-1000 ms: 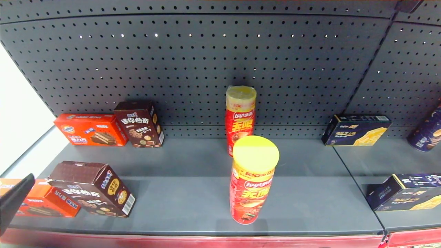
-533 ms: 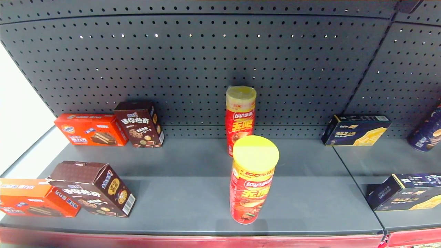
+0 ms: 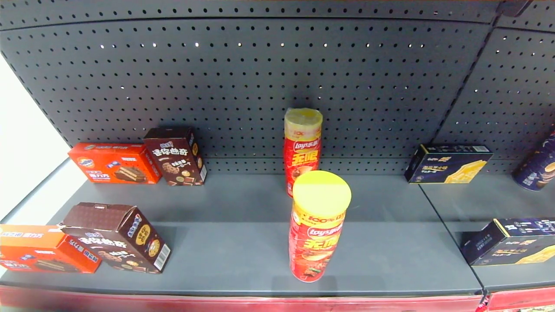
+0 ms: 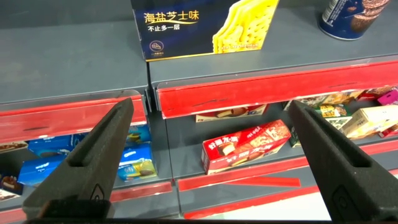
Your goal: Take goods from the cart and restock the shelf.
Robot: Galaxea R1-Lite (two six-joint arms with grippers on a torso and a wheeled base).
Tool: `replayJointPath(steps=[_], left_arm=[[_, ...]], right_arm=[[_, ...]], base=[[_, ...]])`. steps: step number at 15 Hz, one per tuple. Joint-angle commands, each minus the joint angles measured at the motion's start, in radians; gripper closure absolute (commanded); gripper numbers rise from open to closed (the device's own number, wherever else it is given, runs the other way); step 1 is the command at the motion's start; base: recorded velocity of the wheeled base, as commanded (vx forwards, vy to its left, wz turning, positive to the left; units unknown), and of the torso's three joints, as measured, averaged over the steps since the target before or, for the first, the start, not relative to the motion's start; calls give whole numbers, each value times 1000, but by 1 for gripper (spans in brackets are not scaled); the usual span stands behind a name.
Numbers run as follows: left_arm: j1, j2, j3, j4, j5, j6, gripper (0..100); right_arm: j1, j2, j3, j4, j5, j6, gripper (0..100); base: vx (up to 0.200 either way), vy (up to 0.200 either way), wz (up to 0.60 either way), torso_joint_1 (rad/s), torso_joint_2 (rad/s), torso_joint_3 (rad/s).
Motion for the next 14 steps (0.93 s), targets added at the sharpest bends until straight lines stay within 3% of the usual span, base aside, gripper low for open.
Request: replayJointPath(steps=[1,3,4,6,7,10,14], left_arm=[[0,-1,2,16,-18,1,0],[2,-1,2,16,106,-29,0],[3,-1,2,14,160,-76,0],[0,-1,2,17,157,-90,0],[0,-1,0,17,137,-141,0],[0,-1,2,16,66,-111,0],[0,-1,2,16,63,-113,0]], right_arm=[[2,0,0,0,0,0,0],[2,0,0,0,0,1,0],[2,0,0,0,0,0,0],[5,0,0,0,0,1,0],[7,0,0,-1,0,0,0],[7,0,0,-3,0,1,0],[7,-2,0,-1,0,1,0]], base=[[0,0,0,0,0,0],[0,0,0,0,0,0],[0,0,0,0,0,0],[0,0,0,0,0,0],[0,0,0,0,0,0],[0,0,0,0,0,0],[0,0,0,0,0,0]])
